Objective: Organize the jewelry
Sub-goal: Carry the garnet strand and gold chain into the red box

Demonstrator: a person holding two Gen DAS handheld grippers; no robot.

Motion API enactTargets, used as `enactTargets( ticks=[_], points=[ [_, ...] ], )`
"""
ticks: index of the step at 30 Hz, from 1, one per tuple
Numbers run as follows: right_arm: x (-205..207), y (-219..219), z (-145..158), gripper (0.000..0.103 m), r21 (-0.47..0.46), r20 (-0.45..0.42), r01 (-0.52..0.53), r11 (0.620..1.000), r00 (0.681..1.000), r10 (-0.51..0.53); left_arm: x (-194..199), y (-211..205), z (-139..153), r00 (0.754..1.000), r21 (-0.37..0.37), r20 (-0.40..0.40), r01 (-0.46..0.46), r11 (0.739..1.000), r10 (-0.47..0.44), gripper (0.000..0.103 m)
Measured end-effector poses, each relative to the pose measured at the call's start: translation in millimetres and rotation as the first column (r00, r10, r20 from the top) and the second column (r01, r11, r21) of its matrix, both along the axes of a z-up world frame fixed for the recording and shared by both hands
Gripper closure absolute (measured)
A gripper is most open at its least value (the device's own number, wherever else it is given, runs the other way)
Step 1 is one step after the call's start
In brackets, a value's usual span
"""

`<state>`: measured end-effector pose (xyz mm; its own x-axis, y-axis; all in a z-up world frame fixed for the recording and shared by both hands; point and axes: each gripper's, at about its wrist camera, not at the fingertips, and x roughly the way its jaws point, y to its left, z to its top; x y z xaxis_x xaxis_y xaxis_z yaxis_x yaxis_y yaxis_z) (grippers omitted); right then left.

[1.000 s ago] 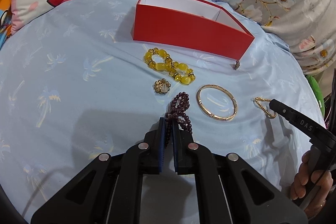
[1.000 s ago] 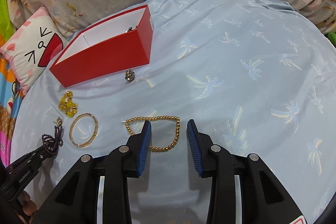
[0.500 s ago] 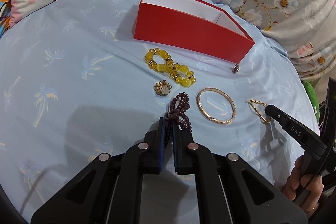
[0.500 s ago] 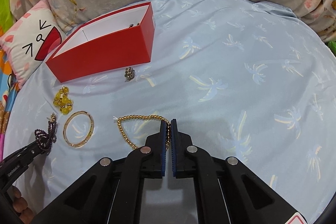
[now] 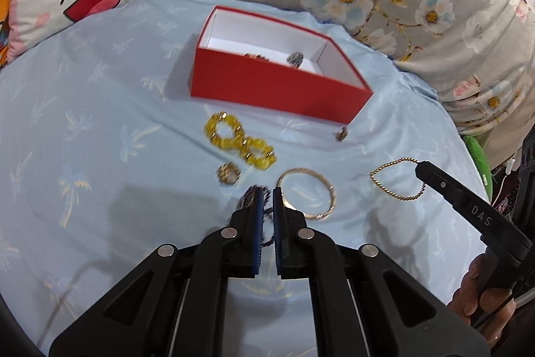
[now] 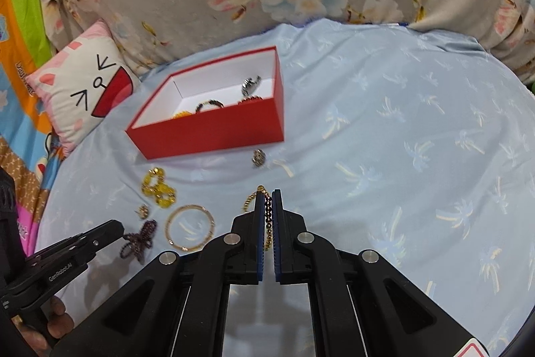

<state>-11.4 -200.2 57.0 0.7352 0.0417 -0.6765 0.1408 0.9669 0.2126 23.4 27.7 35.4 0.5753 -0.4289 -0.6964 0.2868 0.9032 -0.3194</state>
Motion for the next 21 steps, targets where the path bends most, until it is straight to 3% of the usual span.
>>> enactTargets(
  ticks=[6, 9, 10, 12, 13, 17, 21],
  points=[
    [4, 4, 15, 0.099, 0.0, 0.032, -0.014, 1.0, 0.999, 0.014, 8, -2, 18, 0.999, -0.002, 0.042, 0.009, 1.0, -0.009, 0.099],
    [5, 3, 14, 0.099, 0.006, 0.027, -0.014, 1.0, 1.0, 0.014, 8, -1, 15, 0.999, 0.039, 0.049, 0.005, 0.999, -0.007, 0.099],
    [5, 2, 12, 0.099, 0.01, 0.022, -0.013, 1.0, 1.0, 0.013, 7, -1, 11, 0.999, 0.05, 0.045, 0.001, 0.999, -0.003, 0.096],
    [5, 2, 7, 0.099, 0.025, 0.009, -0.012, 1.0, 1.0, 0.011, 5, -1, 0, 1.0, 0.072, 0.025, -0.01, 0.997, 0.008, 0.07],
    [5, 1, 5, 0.099, 0.035, 0.003, -0.011, 0.999, 1.0, 0.011, 4, 0, -5, 1.0, 0.082, 0.02, -0.018, 0.996, 0.016, 0.053],
    [6, 1, -2, 0.099, 0.048, -0.013, -0.012, 0.999, 1.0, 0.012, 5, -4, -24, 1.0, 0.143, 0.014, -0.027, 0.989, 0.025, 0.051],
    [5, 3, -3, 0.099, 0.051, -0.017, -0.013, 0.999, 1.0, 0.014, 14, -2, -37, 0.999, 0.154, -0.01, -0.046, 0.987, 0.049, 0.053]
  ],
)
